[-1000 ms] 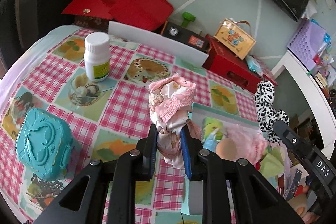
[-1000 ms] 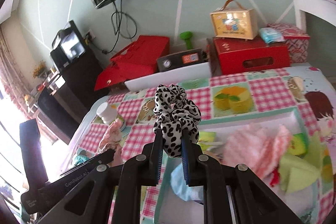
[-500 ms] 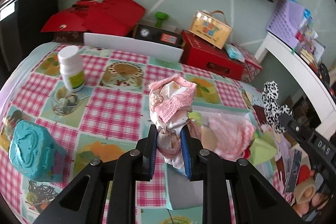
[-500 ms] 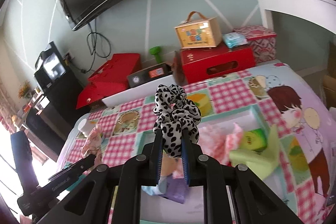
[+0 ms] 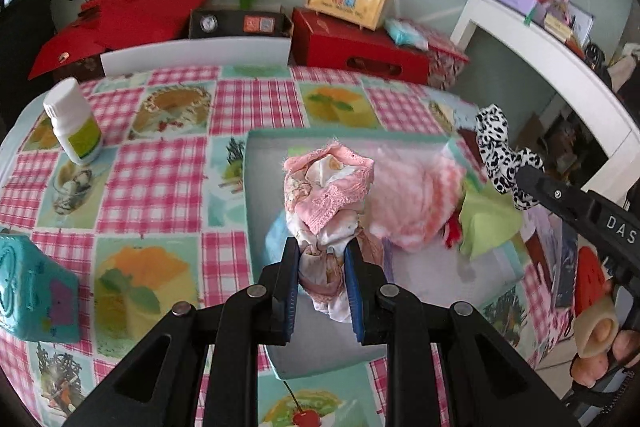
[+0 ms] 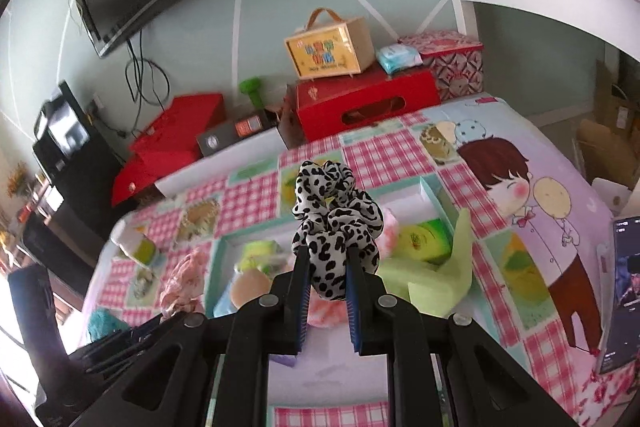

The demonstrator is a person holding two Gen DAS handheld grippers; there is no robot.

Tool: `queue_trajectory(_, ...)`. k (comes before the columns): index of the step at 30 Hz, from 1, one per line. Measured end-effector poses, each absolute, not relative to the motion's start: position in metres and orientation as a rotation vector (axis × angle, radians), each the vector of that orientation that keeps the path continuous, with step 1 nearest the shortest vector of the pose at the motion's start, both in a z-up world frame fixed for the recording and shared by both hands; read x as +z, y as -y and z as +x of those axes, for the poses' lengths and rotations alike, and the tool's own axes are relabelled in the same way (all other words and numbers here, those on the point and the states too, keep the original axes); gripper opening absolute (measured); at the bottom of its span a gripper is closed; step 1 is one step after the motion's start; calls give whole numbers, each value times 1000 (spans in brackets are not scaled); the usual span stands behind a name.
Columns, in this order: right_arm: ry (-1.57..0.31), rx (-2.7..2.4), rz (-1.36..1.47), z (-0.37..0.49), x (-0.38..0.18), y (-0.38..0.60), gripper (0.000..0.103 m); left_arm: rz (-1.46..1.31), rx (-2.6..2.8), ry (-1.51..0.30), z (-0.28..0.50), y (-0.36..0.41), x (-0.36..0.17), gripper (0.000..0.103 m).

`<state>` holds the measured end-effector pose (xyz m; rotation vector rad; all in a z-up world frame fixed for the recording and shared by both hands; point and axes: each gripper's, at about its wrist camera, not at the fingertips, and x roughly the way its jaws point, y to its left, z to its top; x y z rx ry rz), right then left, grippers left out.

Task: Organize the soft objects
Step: 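Lift and carry the pink cloth and leopard scrunchie over the tray with both tools, then open both tools to drop the pink cloth and scrunchie into the tray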

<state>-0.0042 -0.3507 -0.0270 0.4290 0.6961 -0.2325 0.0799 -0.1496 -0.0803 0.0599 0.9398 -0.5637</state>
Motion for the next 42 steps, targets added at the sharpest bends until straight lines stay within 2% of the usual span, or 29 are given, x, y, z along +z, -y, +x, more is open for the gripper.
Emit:
queue_trajectory(11, -914, -268, 404, 12, -69, 345, 18, 127, -582, -1045, 77, 165, -105, 22)
queue_trajectory(19, -1001, -252, 392, 18, -89, 340, 20, 164, -576, -1094, 76, 171, -117, 31)
queue_trajectory(27, -1078, -234, 378, 26, -106, 335, 20, 196, -567, -1143, 76, 175, -129, 32)
queue_trajectory(34, -1130, -233, 360, 29, -116, 333, 21, 214, -567, -1169, 76, 177, -133, 46)
queue_trajectory(37, -1136, -242, 354, 29, -115, 333, 28, 218, -568, -1163, 75, 176, -129, 53)
queue_trajectory(39, -1133, -252, 350, 28, -113, 333, 40, 214, -576, -1154, 74, 174, -124, 56)
queue_trajectory(42, -1115, -258, 348, 27, -106, 335, 44, 202, -596, -1129, 73, 172, -113, 65)
